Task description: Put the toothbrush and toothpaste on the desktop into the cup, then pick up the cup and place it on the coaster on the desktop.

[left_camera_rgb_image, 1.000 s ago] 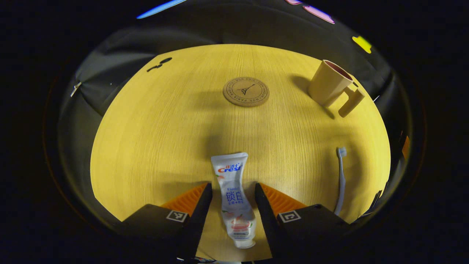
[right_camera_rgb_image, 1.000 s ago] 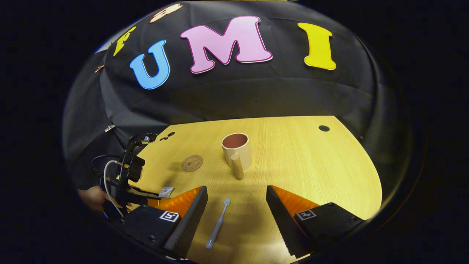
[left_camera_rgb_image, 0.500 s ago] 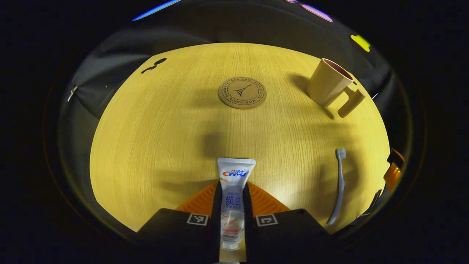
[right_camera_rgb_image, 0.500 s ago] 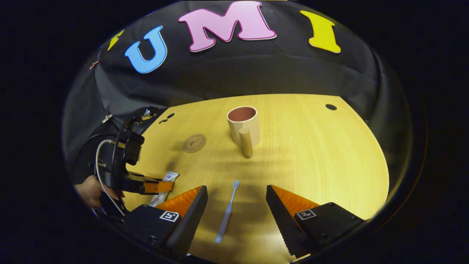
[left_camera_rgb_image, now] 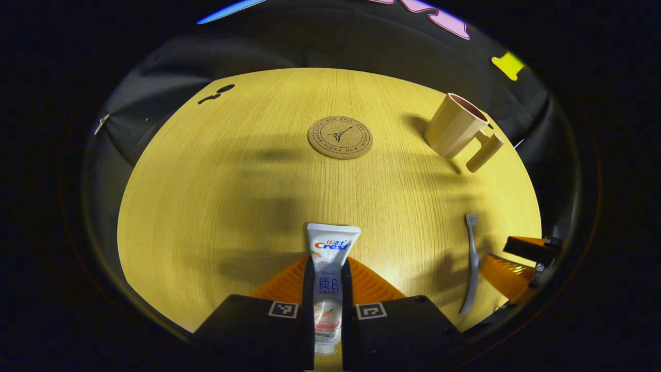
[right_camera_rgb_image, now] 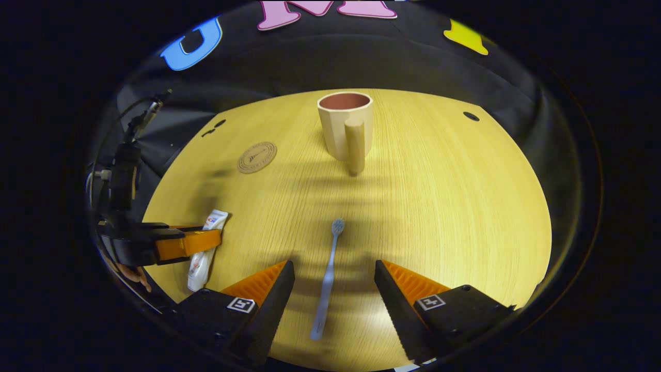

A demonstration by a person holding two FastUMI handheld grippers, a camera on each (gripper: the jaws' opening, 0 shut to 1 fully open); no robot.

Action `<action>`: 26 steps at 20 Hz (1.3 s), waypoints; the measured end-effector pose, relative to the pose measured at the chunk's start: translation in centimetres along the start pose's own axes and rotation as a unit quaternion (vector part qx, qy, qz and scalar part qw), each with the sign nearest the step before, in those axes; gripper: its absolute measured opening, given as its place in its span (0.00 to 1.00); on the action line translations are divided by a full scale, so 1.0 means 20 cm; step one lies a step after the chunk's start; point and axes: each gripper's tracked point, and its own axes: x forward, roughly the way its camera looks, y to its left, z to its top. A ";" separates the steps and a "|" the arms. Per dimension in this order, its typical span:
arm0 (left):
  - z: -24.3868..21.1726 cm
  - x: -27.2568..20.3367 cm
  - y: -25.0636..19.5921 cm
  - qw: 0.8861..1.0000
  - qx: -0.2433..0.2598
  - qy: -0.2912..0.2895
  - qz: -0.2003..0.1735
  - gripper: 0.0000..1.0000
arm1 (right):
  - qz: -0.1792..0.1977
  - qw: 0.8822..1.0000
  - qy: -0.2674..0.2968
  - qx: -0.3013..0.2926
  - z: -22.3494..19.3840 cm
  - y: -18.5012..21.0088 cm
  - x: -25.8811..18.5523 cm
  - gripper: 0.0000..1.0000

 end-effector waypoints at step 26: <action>-0.01 -0.04 -0.02 0.999 0.016 -0.027 -0.009 0.26 | 0.020 0.999 0.003 -0.028 0.00 -0.01 0.03 0.05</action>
